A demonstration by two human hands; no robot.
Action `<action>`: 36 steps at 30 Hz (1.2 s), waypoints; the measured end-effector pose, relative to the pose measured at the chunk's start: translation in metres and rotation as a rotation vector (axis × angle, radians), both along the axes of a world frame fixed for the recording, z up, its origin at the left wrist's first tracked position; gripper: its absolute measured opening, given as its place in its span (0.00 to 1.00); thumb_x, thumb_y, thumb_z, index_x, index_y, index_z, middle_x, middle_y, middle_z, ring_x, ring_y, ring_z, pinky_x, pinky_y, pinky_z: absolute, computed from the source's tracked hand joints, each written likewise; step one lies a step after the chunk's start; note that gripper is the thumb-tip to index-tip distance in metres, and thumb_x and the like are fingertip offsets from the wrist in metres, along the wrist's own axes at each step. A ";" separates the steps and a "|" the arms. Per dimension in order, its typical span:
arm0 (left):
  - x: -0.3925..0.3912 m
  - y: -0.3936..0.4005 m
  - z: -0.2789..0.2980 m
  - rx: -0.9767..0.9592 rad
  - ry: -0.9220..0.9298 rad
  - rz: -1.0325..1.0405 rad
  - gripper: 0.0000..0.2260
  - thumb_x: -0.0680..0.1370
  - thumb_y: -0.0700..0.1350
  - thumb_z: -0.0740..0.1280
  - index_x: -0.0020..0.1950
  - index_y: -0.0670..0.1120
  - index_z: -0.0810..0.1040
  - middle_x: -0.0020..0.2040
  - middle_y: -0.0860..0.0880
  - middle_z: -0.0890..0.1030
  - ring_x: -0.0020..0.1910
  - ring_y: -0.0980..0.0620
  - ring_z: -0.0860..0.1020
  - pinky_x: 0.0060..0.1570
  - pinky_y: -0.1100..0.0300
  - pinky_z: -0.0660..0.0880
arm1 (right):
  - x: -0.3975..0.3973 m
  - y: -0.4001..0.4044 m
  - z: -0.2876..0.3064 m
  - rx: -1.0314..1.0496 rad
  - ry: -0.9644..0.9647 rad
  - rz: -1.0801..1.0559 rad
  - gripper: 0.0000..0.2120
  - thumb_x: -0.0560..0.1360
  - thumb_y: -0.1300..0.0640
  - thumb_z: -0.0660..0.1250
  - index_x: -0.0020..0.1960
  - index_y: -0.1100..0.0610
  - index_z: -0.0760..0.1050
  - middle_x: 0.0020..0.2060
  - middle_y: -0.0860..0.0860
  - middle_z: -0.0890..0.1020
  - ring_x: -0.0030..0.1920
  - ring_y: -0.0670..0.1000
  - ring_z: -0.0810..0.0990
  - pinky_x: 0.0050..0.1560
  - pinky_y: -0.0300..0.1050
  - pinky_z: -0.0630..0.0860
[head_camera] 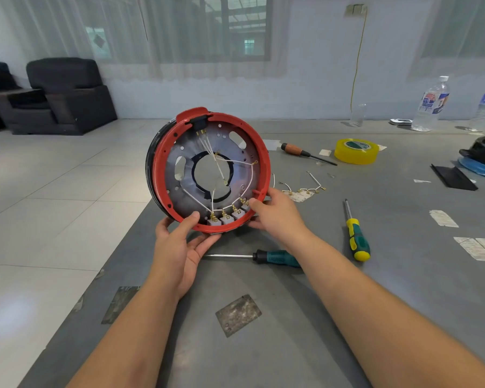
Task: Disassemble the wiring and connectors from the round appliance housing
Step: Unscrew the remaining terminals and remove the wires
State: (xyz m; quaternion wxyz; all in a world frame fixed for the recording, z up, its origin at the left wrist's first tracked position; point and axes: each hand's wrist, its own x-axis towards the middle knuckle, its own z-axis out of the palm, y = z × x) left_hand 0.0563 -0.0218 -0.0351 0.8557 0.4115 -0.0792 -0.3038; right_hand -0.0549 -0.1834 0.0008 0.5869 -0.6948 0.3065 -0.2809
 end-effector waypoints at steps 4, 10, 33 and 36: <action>0.003 0.000 -0.001 0.008 0.025 0.020 0.27 0.80 0.36 0.73 0.76 0.47 0.67 0.62 0.37 0.82 0.52 0.35 0.87 0.47 0.43 0.85 | -0.012 -0.005 0.005 -0.190 0.163 0.062 0.06 0.80 0.48 0.67 0.56 0.43 0.78 0.51 0.50 0.85 0.50 0.51 0.85 0.55 0.54 0.83; 0.002 0.001 -0.001 0.005 0.016 0.031 0.27 0.80 0.36 0.73 0.75 0.48 0.67 0.61 0.39 0.82 0.52 0.36 0.87 0.47 0.45 0.86 | -0.055 -0.011 0.007 -0.680 0.456 0.128 0.21 0.80 0.38 0.63 0.66 0.49 0.77 0.57 0.44 0.82 0.55 0.44 0.78 0.52 0.38 0.71; 0.001 0.002 0.002 0.011 0.039 0.055 0.27 0.80 0.36 0.73 0.75 0.49 0.66 0.61 0.40 0.83 0.50 0.38 0.88 0.46 0.44 0.86 | -0.116 -0.024 -0.021 -0.244 -0.043 0.151 0.26 0.63 0.45 0.83 0.59 0.40 0.80 0.50 0.48 0.83 0.48 0.51 0.86 0.48 0.44 0.83; 0.000 0.002 0.003 0.011 0.037 0.053 0.27 0.80 0.36 0.73 0.76 0.48 0.66 0.59 0.40 0.83 0.51 0.37 0.88 0.47 0.44 0.86 | -0.111 -0.021 -0.020 0.073 -0.255 0.114 0.26 0.62 0.53 0.85 0.56 0.50 0.80 0.57 0.64 0.80 0.53 0.60 0.86 0.52 0.56 0.84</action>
